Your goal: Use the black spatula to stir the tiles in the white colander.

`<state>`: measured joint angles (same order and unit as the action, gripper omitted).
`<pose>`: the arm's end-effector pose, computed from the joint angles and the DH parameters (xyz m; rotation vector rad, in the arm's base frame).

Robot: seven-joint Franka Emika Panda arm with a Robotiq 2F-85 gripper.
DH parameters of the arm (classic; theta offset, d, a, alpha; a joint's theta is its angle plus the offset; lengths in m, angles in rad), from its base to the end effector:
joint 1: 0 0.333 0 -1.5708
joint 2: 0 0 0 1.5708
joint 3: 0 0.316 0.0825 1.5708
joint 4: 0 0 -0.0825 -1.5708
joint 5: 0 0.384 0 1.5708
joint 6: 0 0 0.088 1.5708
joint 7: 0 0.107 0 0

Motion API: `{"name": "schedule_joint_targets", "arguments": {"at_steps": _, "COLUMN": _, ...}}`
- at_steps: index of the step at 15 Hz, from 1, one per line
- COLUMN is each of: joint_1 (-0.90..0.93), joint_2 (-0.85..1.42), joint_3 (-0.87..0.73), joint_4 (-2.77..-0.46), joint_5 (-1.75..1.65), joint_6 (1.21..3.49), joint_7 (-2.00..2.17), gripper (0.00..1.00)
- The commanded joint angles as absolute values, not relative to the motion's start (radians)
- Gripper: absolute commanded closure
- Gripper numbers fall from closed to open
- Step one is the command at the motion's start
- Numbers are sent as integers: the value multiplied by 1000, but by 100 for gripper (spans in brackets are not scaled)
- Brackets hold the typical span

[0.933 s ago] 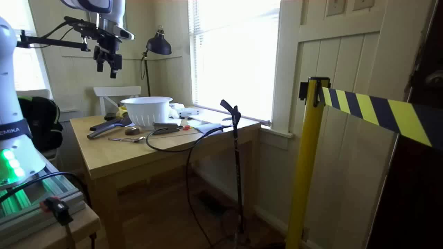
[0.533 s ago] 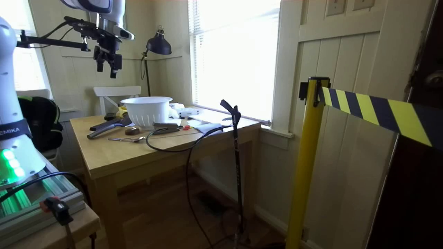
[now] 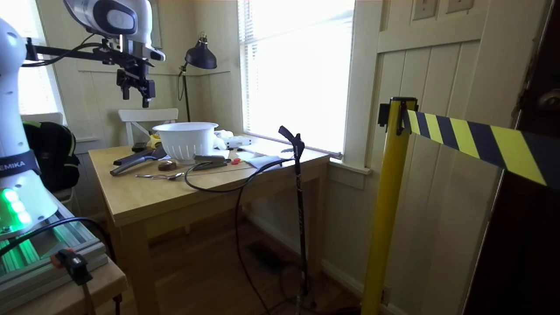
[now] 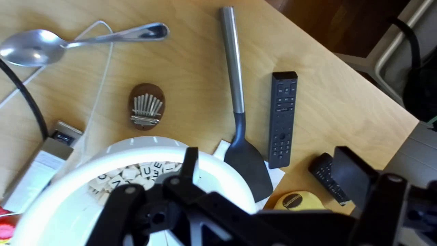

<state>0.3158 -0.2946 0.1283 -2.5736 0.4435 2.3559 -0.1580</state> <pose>0.3857 0.1889 0.3721 -2.8148 -0.4174 -0.0540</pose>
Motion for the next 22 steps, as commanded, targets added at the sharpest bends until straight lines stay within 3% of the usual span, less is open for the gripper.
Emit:
{"name": "schedule_joint_targets", "arguments": {"at_steps": 1, "joint_1": 370, "joint_2": -230, "joint_3": 169, "joint_4": -2618, "joint_5": 562, "joint_6": 2514, "joint_7": -204, "gripper": 0}}
{"name": "schedule_joint_targets", "arguments": {"at_steps": 7, "joint_1": 463, "joint_2": -185, "joint_3": 235, "joint_4": -2780, "joint_5": 759, "joint_6": 2804, "joint_7": -267, "gripper": 0}}
{"name": "schedule_joint_targets", "arguments": {"at_steps": 8, "joint_1": 422, "joint_2": -197, "joint_3": 233, "joint_4": -2733, "joint_5": 665, "joint_6": 2706, "joint_7": -196, "gripper": 0}}
{"name": "schedule_joint_targets", "arguments": {"at_steps": 12, "joint_1": 449, "joint_2": -189, "joint_3": 241, "joint_4": -2772, "joint_5": 713, "joint_6": 2778, "joint_7": -228, "gripper": 0}}
{"name": "schedule_joint_targets", "arguments": {"at_steps": 15, "joint_1": 362, "joint_2": -87, "joint_3": 289, "joint_4": -2772, "joint_5": 423, "joint_6": 2777, "joint_7": -18, "gripper": 0}}
{"name": "schedule_joint_targets", "arguments": {"at_steps": 22, "joint_1": 368, "joint_2": 90, "joint_3": 315, "joint_4": -2701, "joint_5": 184, "joint_6": 2802, "joint_7": 136, "gripper": 0}}
